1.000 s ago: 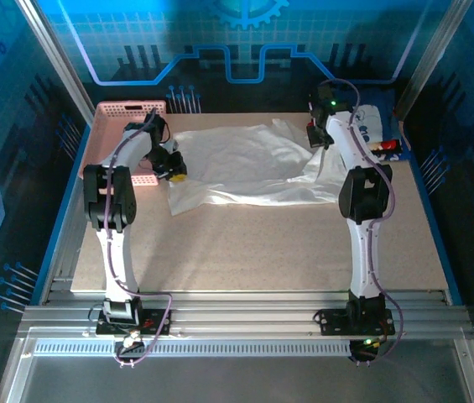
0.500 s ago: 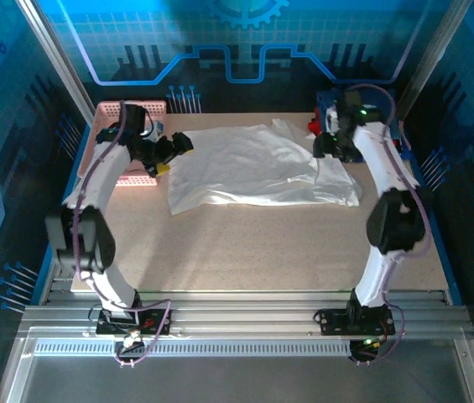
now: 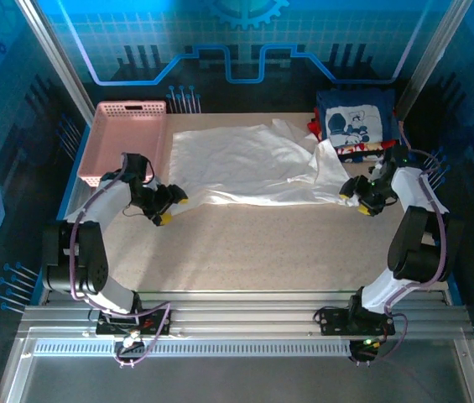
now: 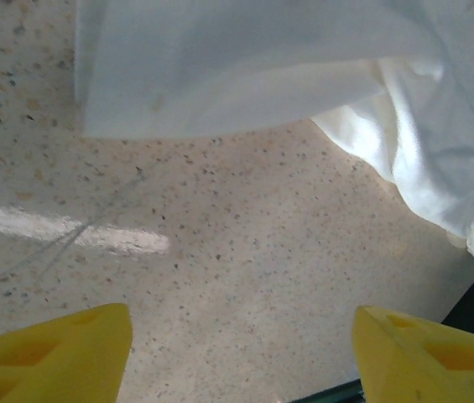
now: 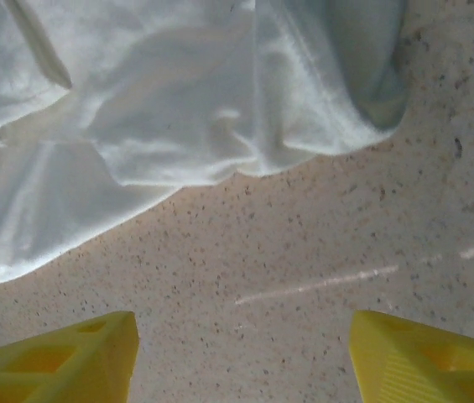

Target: Fold and stack the t-shirts

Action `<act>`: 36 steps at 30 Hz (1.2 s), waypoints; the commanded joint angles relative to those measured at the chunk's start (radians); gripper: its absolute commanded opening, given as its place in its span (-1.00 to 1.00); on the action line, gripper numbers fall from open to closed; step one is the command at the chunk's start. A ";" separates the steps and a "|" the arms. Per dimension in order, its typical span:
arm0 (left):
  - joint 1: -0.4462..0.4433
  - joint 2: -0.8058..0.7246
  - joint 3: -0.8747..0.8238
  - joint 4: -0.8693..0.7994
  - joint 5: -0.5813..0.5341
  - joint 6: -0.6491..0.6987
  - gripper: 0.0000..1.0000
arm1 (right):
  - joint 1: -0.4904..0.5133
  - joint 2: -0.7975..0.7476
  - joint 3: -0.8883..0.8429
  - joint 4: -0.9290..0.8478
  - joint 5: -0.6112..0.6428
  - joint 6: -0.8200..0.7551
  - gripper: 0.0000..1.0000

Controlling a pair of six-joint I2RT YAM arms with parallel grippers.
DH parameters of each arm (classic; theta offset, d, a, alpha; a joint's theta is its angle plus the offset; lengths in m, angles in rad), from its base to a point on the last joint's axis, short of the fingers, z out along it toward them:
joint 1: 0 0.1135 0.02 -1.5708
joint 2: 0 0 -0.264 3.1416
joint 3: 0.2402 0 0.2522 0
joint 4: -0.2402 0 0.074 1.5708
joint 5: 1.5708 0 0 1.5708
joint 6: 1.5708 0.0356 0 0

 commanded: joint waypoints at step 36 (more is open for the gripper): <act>0.113 0.126 -0.103 0.111 -0.254 0.075 -1.00 | 0.001 0.036 -0.048 0.010 0.327 0.148 -1.00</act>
